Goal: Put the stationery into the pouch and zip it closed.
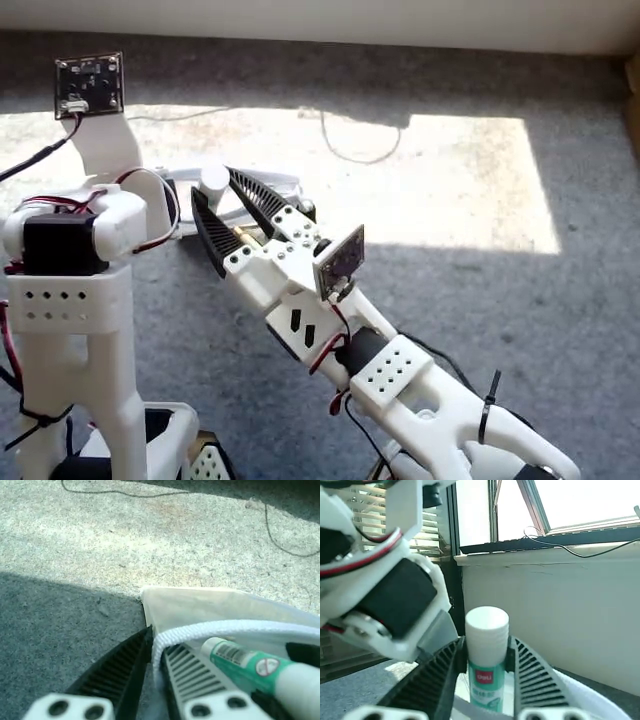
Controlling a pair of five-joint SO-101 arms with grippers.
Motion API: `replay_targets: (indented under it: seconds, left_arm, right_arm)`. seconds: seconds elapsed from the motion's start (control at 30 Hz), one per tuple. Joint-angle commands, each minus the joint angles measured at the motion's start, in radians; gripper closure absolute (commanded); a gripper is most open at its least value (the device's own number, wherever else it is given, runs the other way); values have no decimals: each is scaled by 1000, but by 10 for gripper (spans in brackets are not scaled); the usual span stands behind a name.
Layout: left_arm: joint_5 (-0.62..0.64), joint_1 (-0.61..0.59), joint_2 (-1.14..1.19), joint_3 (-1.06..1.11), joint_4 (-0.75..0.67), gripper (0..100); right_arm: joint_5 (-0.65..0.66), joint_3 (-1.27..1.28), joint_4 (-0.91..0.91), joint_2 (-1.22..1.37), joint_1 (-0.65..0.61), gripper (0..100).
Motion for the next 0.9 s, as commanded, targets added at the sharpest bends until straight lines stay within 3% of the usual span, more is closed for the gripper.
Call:
replay_targets:
  seconds: [0.0, 0.3, 0.43, 0.87]
  left_arm:
    - [-6, 13, -15, -16, 3, 992]
    - [-9, 13, -13, -16, 3, 992]
    - [-9, 12, -12, -16, 3, 992]
    - [-8, -19, -15, 12, -3, 992]
  right_arm:
    - [-11, -8, 7, -8, -15, 882]
    - [-12, -18, 150, -25, -15, 852]
    - [-78, -18, 266, -127, -10, 784]
    - [-100, -28, 616, -483, -7, 785]
